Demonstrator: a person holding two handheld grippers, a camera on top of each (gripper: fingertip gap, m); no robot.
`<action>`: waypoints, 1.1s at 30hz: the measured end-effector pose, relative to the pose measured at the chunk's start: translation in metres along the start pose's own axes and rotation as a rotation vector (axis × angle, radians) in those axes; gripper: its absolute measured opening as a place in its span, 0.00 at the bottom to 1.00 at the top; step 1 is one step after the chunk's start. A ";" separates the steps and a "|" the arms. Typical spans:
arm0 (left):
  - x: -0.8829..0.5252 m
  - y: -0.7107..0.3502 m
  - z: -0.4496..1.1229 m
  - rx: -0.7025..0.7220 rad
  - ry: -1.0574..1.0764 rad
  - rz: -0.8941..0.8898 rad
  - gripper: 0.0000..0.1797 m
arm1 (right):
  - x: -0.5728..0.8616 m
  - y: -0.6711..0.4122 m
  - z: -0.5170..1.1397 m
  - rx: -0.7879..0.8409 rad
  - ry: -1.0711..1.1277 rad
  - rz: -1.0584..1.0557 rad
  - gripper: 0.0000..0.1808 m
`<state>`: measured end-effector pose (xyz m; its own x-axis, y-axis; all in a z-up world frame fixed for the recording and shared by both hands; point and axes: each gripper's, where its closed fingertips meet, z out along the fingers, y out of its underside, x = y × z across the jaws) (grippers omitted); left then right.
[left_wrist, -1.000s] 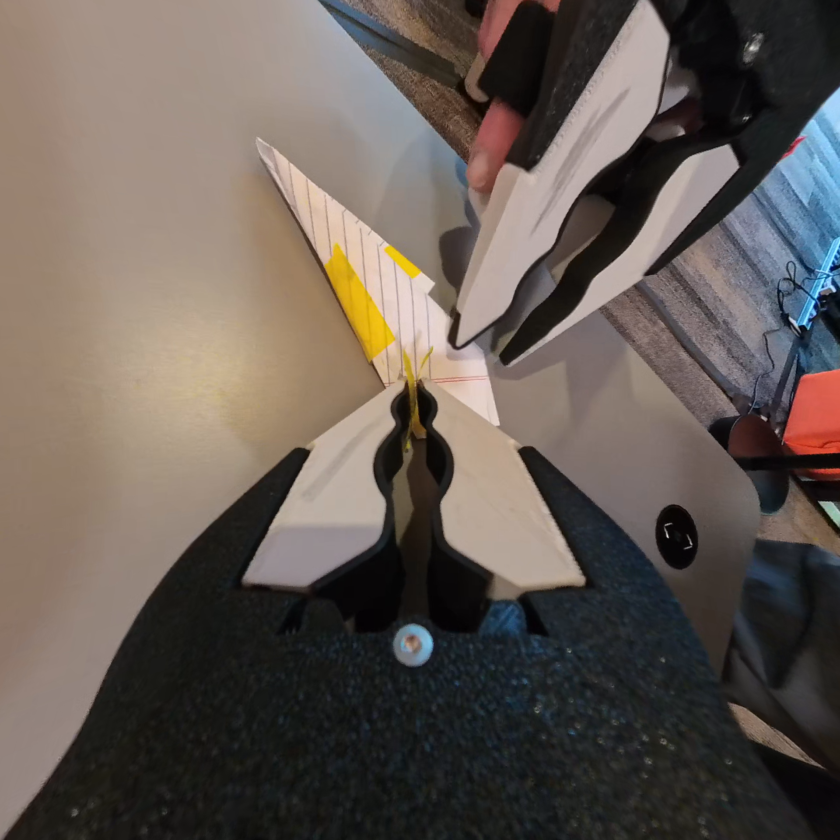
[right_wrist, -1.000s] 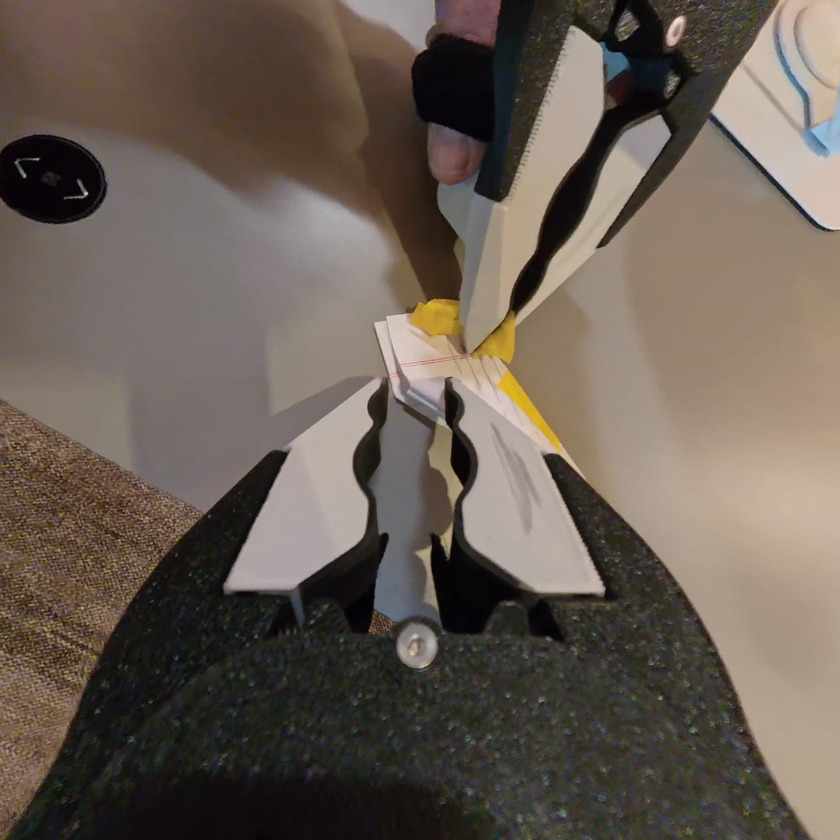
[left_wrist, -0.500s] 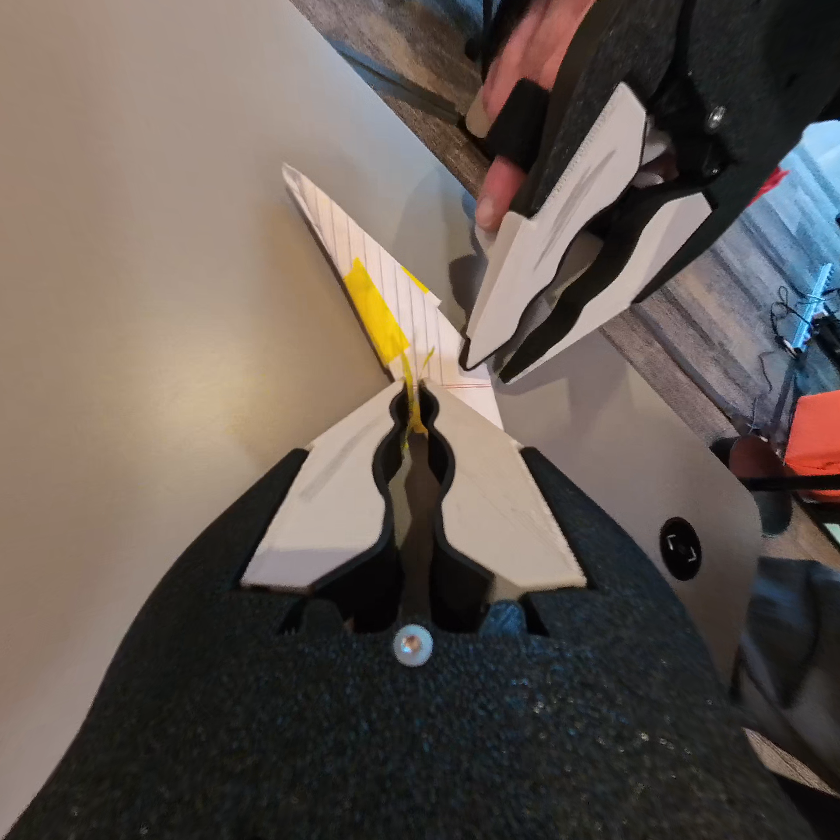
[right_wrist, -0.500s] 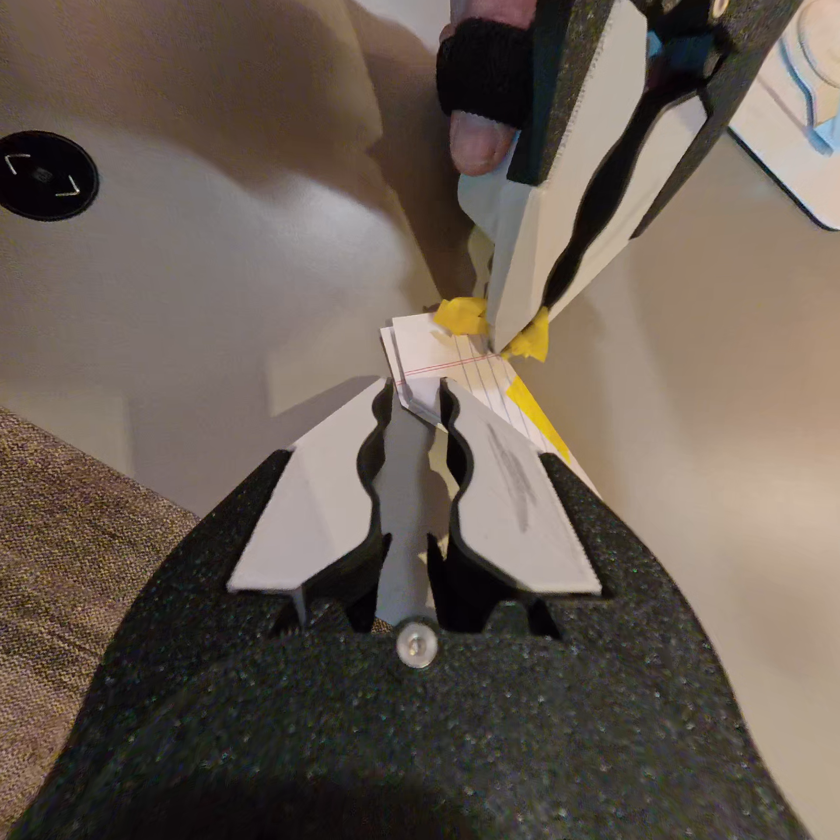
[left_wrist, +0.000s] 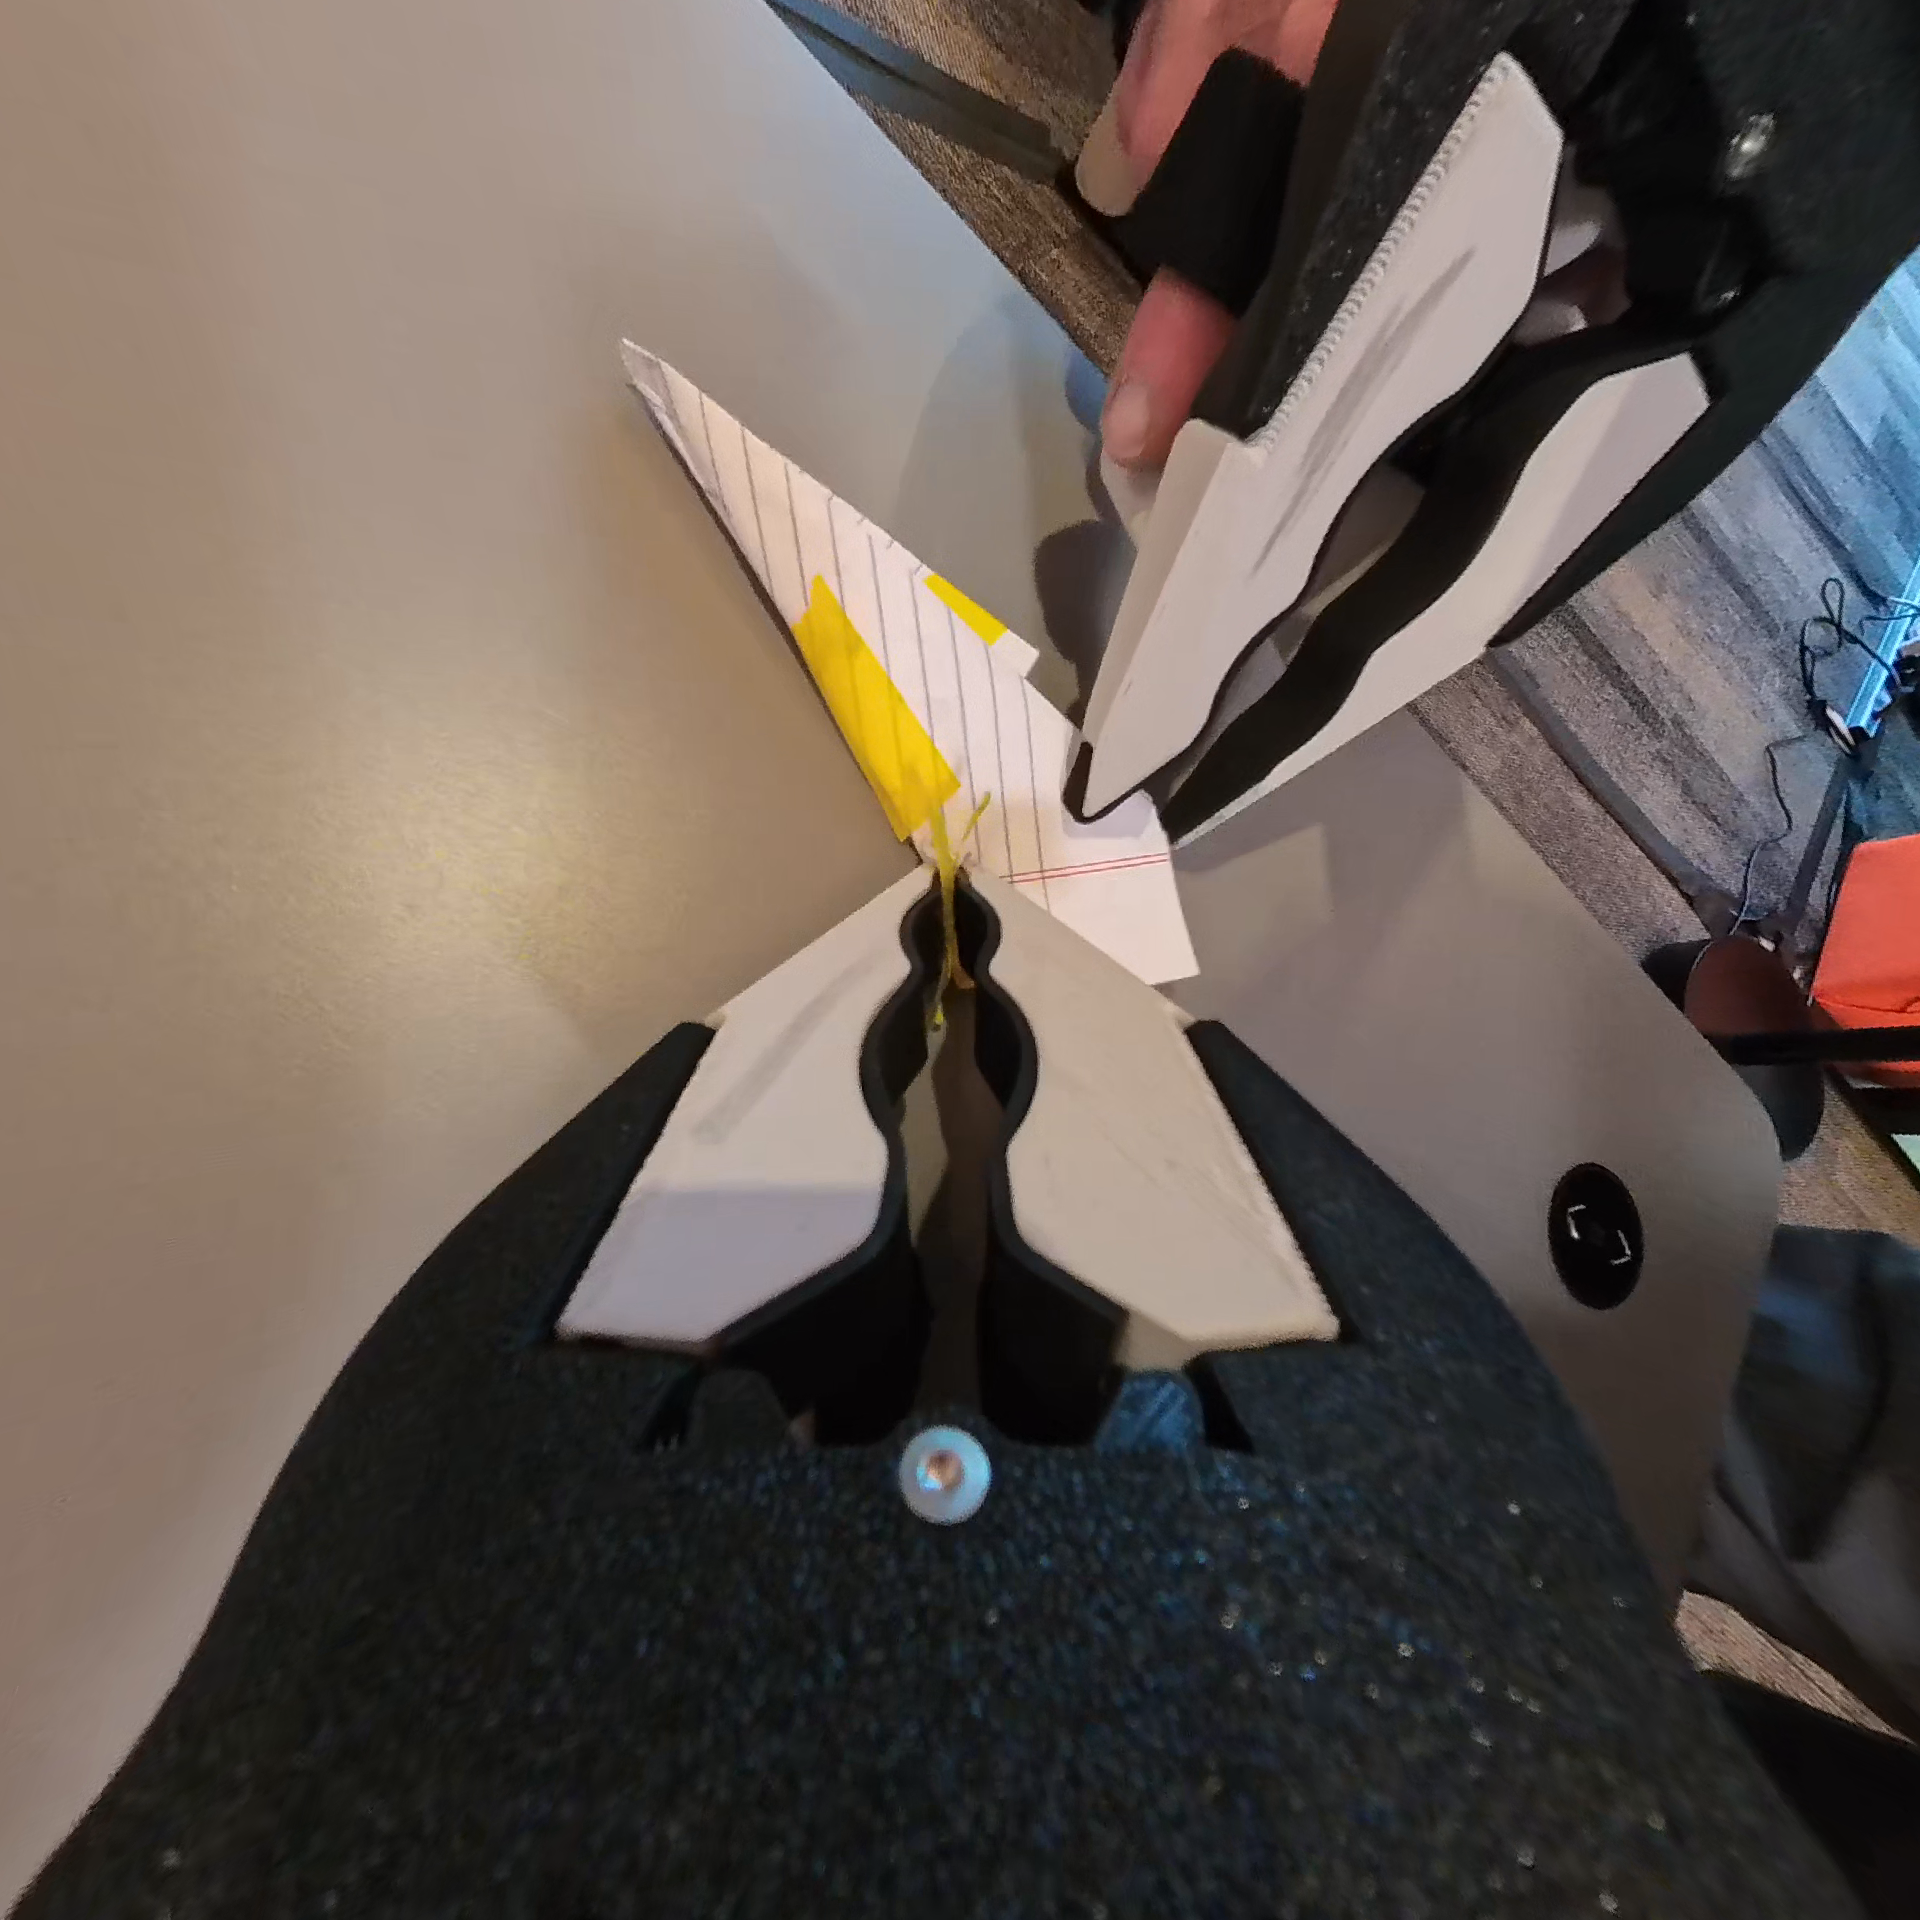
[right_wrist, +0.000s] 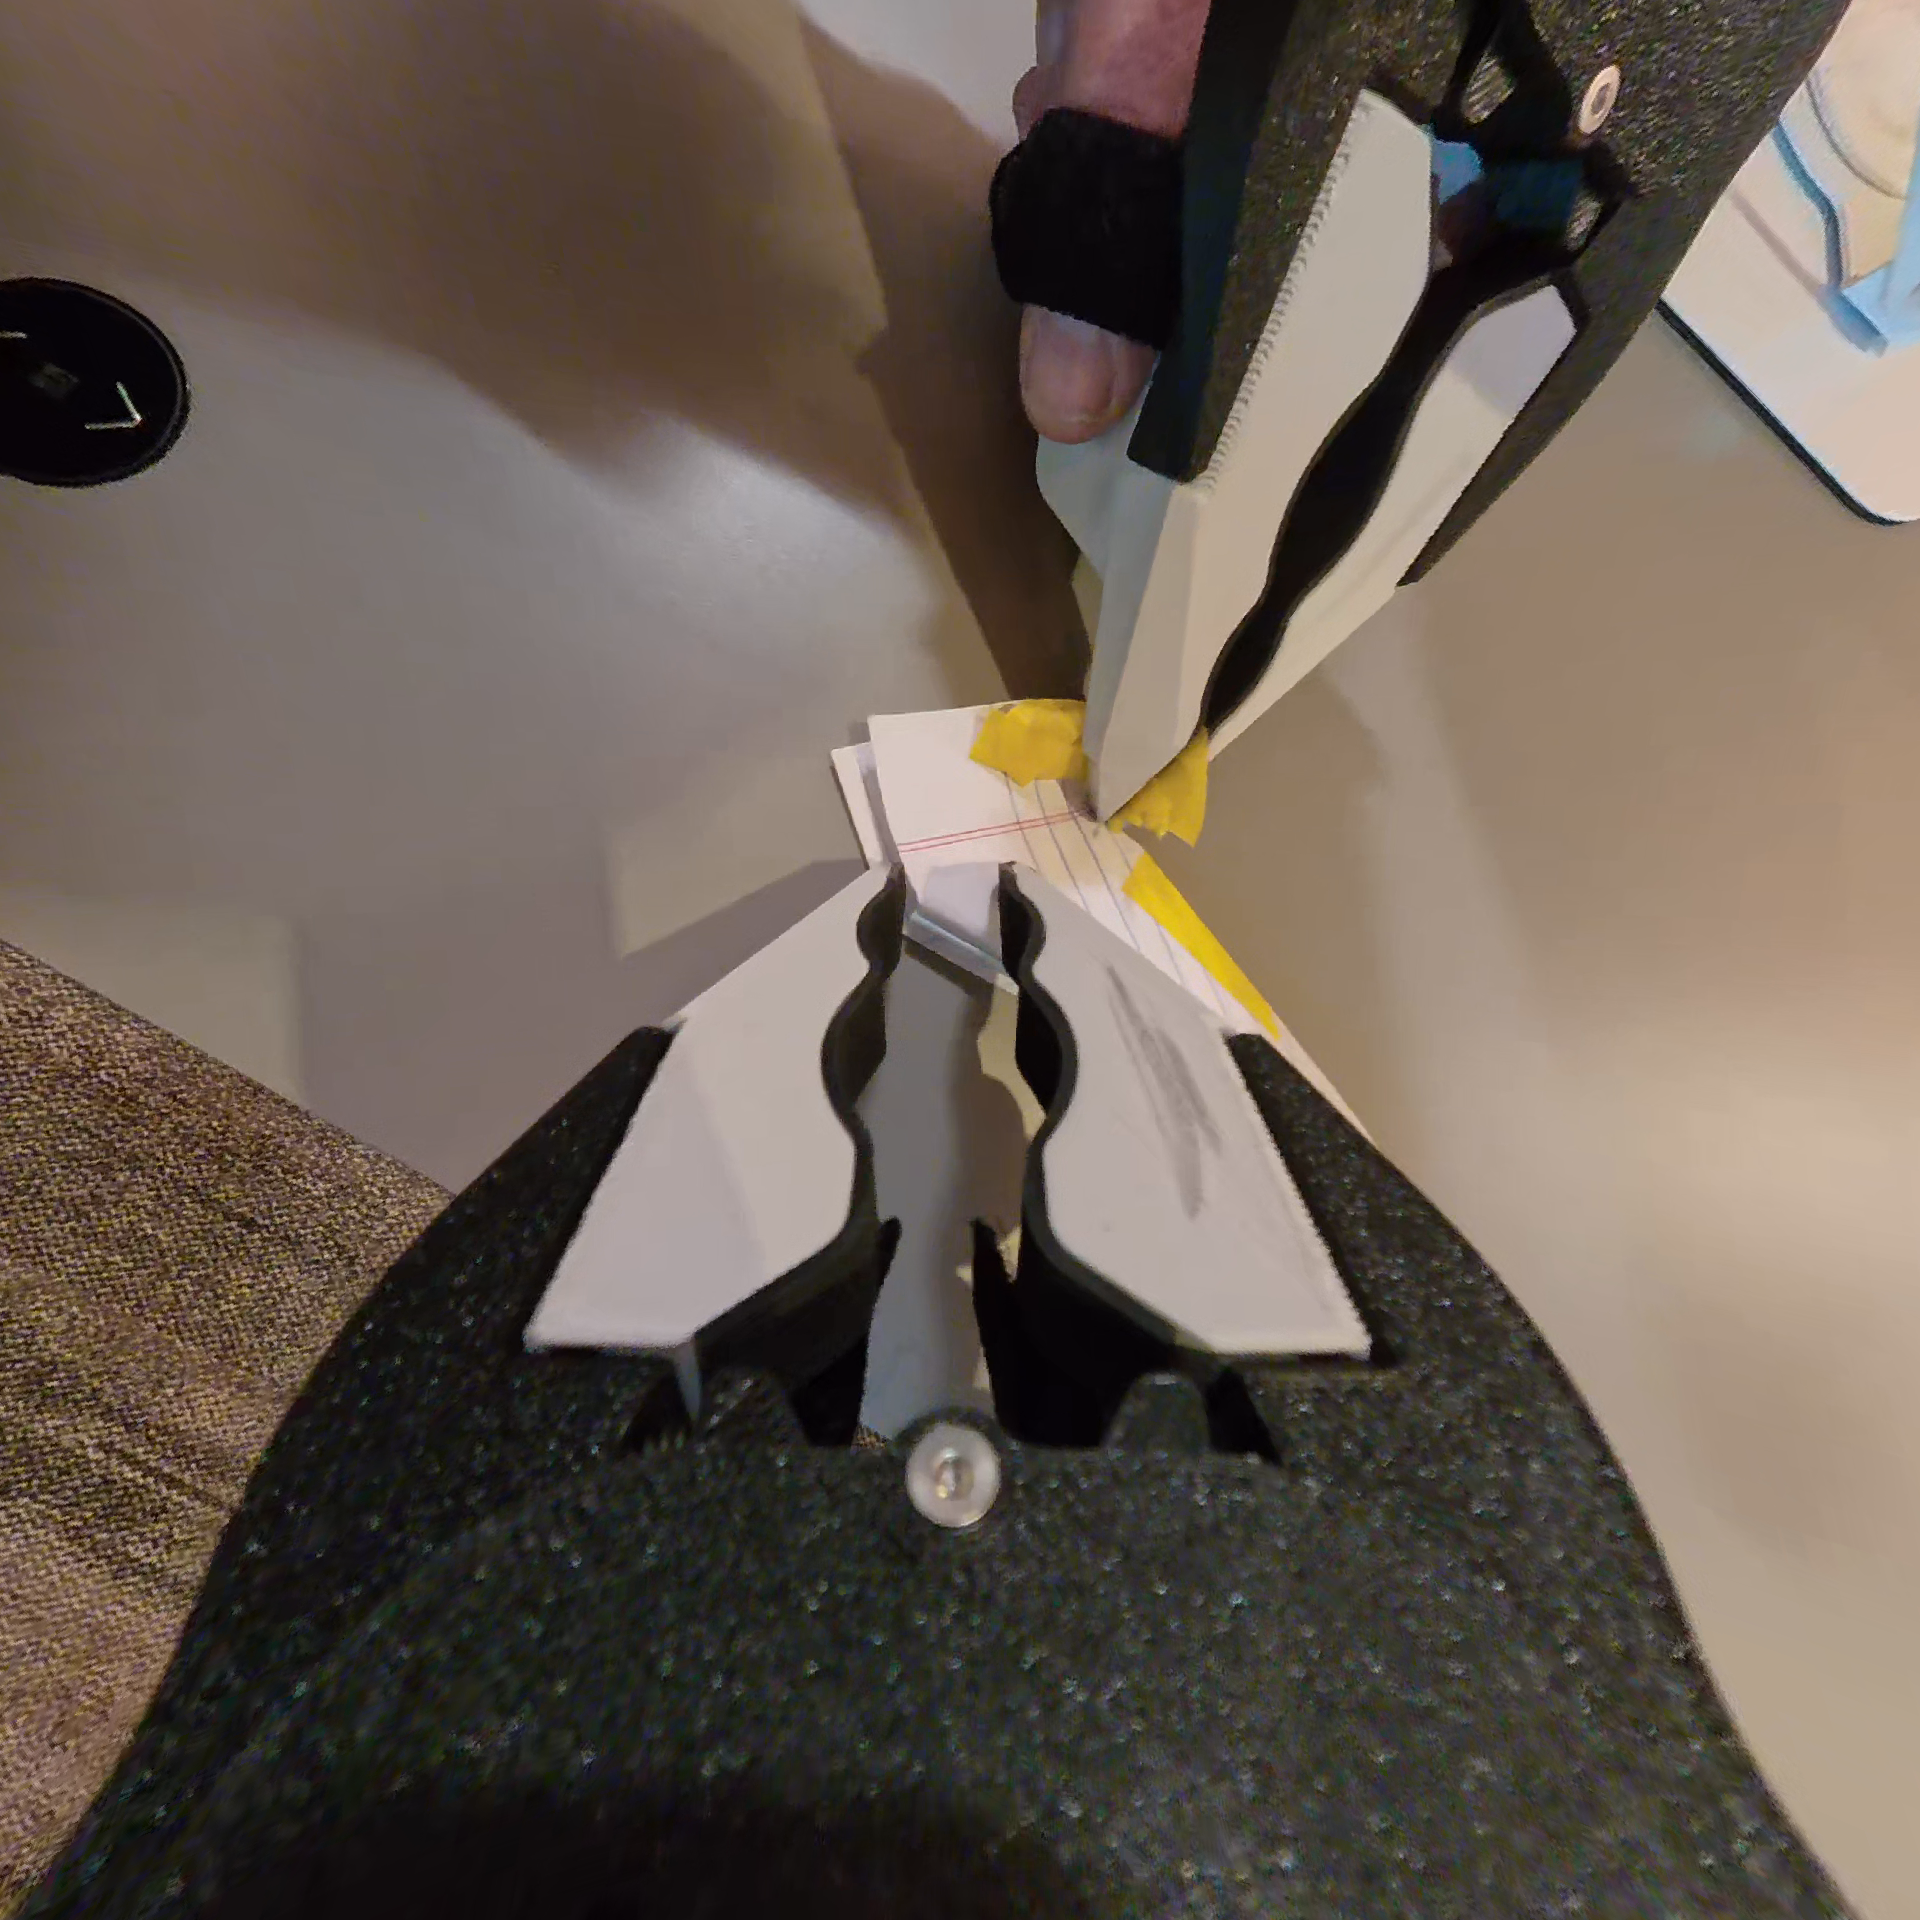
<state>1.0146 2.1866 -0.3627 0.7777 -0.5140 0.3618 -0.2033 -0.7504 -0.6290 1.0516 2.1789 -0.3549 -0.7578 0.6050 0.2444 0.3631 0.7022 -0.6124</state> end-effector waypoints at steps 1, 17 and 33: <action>0.000 0.000 0.000 -0.001 0.003 -0.003 0.00 | 0.001 0.003 0.001 -0.008 0.000 -0.007 0.09; -0.001 -0.002 0.003 -0.009 0.006 0.030 0.00 | 0.001 -0.012 -0.005 -0.009 -0.178 0.074 0.00; -0.001 -0.008 0.008 -0.049 0.056 0.142 0.00 | 0.013 -0.016 -0.002 -0.019 -0.593 0.280 0.00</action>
<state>1.0207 2.1962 -0.3635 0.7051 -0.6375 0.3106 -0.3383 -0.6873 -0.6427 1.0364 2.1759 -0.3405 -0.8018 0.4601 -0.3813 0.5952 0.5582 -0.5780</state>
